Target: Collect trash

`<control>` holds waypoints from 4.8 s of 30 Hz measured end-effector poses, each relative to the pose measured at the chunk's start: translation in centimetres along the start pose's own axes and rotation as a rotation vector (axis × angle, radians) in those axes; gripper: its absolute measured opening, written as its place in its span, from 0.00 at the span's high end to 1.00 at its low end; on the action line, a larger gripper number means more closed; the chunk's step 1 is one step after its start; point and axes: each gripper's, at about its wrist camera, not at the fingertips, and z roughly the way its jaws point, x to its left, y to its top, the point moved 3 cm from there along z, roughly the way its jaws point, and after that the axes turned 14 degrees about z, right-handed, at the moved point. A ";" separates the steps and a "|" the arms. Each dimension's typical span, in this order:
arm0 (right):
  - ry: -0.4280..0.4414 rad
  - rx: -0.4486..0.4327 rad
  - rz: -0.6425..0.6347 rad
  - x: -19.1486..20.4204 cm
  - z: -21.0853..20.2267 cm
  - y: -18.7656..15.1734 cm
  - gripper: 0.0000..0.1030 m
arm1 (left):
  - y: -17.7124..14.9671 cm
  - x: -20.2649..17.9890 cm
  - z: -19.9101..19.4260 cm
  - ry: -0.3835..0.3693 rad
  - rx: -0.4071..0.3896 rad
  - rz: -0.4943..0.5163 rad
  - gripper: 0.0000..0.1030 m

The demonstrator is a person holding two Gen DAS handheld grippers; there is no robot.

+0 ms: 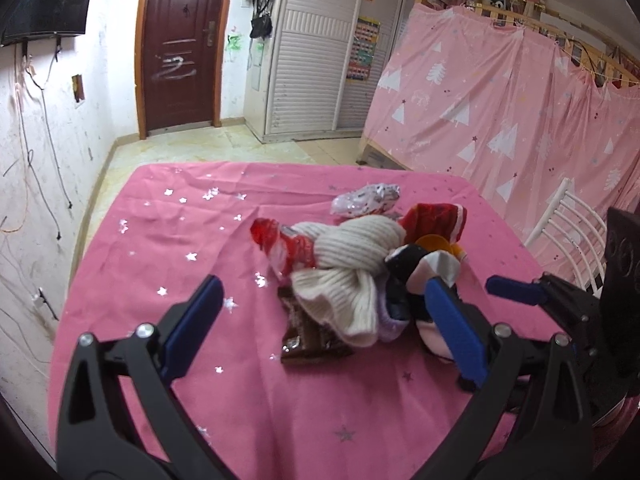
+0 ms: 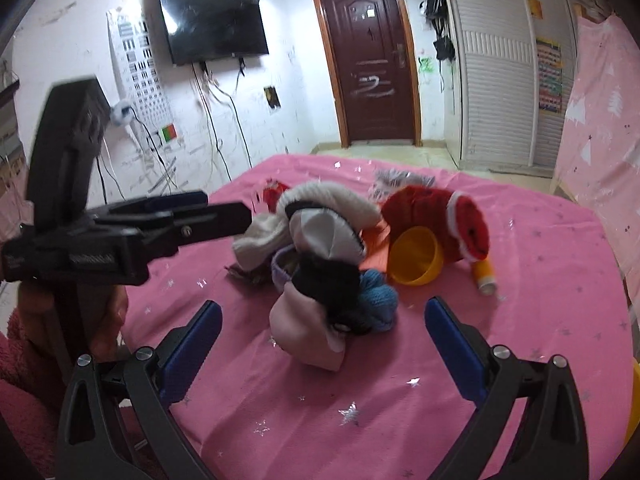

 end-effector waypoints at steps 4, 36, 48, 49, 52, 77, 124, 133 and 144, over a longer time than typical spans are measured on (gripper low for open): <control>-0.024 0.024 -0.003 -0.2 0.9 0.1 0.38 | -0.1 -0.2 0.5 -0.044 -0.008 -0.003 0.06; 0.063 -0.083 0.153 -6.1 -4.9 1.1 0.84 | -0.2 -2.2 3.0 -0.021 0.040 0.050 0.82; 0.059 -0.165 0.185 -7.6 -7.6 1.7 0.84 | 2.9 -3.5 -0.2 0.061 -0.065 0.130 0.83; 0.059 -0.166 0.185 -7.8 -7.8 1.6 0.84 | 3.0 -3.7 0.0 0.064 -0.053 0.145 0.83; 0.061 -0.162 0.181 -7.7 -7.7 1.6 0.84 | 3.3 -5.0 1.0 0.069 0.008 0.255 0.83; 0.037 -0.176 0.212 -8.9 -7.5 2.2 0.84 | 5.5 -4.1 6.7 0.042 0.174 0.349 0.62; -0.280 -0.367 0.419 -22.7 -15.2 1.2 0.84 | 13.6 -23.1 6.5 -0.237 0.009 0.487 0.62; -0.389 -0.299 0.503 -28.6 -14.7 -0.9 0.84 | 14.6 -28.1 9.5 -0.361 0.047 0.427 0.62; -0.449 -0.214 0.538 -31.8 -14.5 -2.5 0.84 | 14.6 -32.3 13.0 -0.410 0.098 0.409 0.62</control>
